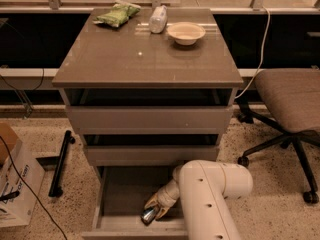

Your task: Pick redbull can from bottom drawer and place on counter

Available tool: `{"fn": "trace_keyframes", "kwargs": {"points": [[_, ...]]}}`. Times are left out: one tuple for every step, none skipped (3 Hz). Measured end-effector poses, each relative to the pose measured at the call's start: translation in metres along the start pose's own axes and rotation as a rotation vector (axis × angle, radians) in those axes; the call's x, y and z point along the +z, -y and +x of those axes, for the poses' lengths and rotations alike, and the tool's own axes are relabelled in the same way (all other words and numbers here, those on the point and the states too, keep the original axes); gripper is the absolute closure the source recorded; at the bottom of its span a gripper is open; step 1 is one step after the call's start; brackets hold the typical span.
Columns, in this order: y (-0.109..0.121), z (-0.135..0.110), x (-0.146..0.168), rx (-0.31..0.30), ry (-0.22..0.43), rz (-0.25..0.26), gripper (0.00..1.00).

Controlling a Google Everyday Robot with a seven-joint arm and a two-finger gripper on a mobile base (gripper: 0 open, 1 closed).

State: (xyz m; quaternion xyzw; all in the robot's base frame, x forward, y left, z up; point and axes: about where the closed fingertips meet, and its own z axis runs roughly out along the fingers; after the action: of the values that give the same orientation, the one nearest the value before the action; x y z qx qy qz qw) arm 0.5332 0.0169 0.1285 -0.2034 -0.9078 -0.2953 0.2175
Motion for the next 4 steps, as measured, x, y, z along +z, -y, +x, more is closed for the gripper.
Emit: {"fn": "trace_keyframes", "kwargs": {"points": [[0.013, 0.001, 0.005, 0.034, -0.003, 0.022, 0.73], [0.010, 0.006, -0.012, 0.033, 0.033, 0.014, 0.96], [-0.009, 0.023, -0.050, -0.020, 0.081, -0.022, 1.00], [-0.030, 0.065, -0.113, -0.103, 0.127, -0.138, 1.00]]}}
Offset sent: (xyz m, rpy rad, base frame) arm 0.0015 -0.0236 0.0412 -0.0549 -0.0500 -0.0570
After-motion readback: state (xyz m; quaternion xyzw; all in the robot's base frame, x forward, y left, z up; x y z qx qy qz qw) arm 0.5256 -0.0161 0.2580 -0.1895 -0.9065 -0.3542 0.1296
